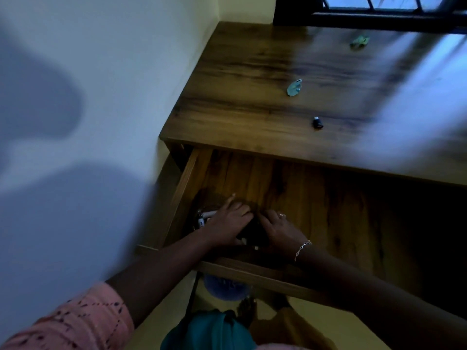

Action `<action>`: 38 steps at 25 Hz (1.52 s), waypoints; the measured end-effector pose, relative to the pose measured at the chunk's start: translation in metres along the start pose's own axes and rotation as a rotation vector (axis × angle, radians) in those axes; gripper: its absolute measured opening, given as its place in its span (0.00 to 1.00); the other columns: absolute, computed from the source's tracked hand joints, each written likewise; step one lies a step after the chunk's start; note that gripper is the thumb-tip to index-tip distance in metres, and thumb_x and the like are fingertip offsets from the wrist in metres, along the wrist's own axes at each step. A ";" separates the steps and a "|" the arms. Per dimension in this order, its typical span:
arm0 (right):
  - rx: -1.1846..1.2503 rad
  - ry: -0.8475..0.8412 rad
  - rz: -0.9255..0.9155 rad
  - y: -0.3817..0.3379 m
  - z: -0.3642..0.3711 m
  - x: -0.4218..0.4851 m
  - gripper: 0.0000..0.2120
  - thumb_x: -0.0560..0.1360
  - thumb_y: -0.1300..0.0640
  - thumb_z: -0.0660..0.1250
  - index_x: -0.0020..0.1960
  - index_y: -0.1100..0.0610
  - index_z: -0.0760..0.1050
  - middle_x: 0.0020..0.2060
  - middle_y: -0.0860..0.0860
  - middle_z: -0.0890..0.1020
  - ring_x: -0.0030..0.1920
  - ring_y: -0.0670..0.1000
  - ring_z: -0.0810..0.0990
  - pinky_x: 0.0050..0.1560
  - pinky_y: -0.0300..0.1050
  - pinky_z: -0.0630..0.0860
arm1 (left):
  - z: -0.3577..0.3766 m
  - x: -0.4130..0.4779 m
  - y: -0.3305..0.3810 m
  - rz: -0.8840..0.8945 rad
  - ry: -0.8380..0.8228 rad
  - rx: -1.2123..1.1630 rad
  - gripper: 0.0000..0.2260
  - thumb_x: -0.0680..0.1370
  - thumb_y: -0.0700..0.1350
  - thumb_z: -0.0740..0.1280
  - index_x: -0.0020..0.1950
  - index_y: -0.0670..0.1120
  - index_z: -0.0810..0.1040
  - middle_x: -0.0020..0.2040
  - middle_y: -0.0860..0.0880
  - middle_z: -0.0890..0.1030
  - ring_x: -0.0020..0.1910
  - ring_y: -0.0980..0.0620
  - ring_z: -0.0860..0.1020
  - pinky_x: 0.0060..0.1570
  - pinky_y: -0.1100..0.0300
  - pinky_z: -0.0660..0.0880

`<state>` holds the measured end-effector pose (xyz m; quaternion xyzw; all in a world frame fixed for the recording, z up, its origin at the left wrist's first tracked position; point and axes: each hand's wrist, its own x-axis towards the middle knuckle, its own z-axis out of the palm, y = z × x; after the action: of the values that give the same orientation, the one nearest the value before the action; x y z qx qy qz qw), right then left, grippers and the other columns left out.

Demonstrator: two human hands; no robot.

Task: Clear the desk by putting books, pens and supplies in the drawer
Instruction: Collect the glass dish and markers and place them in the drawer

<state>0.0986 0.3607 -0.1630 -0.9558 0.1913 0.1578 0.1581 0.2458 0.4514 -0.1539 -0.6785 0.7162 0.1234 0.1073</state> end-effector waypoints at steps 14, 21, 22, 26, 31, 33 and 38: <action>0.068 0.004 -0.055 -0.003 0.006 0.001 0.32 0.75 0.51 0.64 0.74 0.60 0.56 0.69 0.60 0.61 0.64 0.59 0.69 0.62 0.48 0.69 | 0.002 -0.003 0.000 -0.006 -0.036 0.084 0.31 0.72 0.53 0.69 0.69 0.41 0.62 0.67 0.43 0.65 0.69 0.44 0.61 0.73 0.45 0.42; 0.104 0.456 -0.079 0.013 -0.036 -0.012 0.23 0.70 0.52 0.69 0.61 0.61 0.73 0.53 0.60 0.77 0.49 0.61 0.79 0.44 0.51 0.79 | -0.024 0.006 -0.012 0.060 0.375 0.043 0.28 0.62 0.53 0.77 0.56 0.39 0.78 0.50 0.42 0.80 0.53 0.42 0.79 0.66 0.44 0.62; 0.124 0.582 -0.062 0.020 -0.050 -0.013 0.19 0.69 0.54 0.69 0.57 0.61 0.75 0.49 0.60 0.79 0.45 0.60 0.80 0.40 0.49 0.78 | -0.035 0.011 -0.013 0.053 0.460 0.063 0.27 0.65 0.54 0.75 0.57 0.39 0.78 0.51 0.41 0.80 0.54 0.42 0.79 0.66 0.45 0.62; 0.326 0.813 0.193 0.062 -0.107 0.001 0.11 0.73 0.59 0.68 0.54 0.62 0.76 0.50 0.59 0.79 0.47 0.58 0.79 0.43 0.46 0.74 | -0.081 0.042 -0.012 -0.059 0.439 0.053 0.34 0.74 0.62 0.57 0.71 0.39 0.66 0.71 0.39 0.67 0.72 0.42 0.63 0.72 0.50 0.53; 0.259 0.727 0.287 0.115 -0.151 0.036 0.15 0.72 0.65 0.64 0.58 0.63 0.76 0.60 0.60 0.77 0.57 0.60 0.77 0.55 0.48 0.71 | -0.103 0.084 -0.019 -0.153 0.216 -0.073 0.42 0.75 0.65 0.56 0.76 0.42 0.41 0.77 0.42 0.40 0.76 0.46 0.39 0.74 0.50 0.39; 0.192 0.688 0.222 0.122 -0.152 0.046 0.14 0.74 0.63 0.64 0.58 0.62 0.78 0.63 0.59 0.76 0.58 0.60 0.78 0.57 0.52 0.75 | -0.099 0.090 -0.021 -0.161 0.159 -0.094 0.45 0.74 0.67 0.57 0.76 0.42 0.39 0.77 0.42 0.37 0.76 0.45 0.37 0.73 0.51 0.36; 0.042 0.561 0.198 0.132 -0.149 0.055 0.08 0.71 0.61 0.65 0.47 0.58 0.81 0.53 0.54 0.82 0.49 0.57 0.82 0.45 0.47 0.77 | -0.096 0.093 -0.023 -0.170 0.151 -0.076 0.48 0.72 0.66 0.61 0.76 0.43 0.36 0.76 0.42 0.34 0.75 0.45 0.34 0.71 0.52 0.33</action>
<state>0.1276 0.1733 -0.0810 -0.9353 0.3231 -0.1020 0.1024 0.2646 0.3318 -0.0939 -0.7477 0.6569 0.0893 0.0375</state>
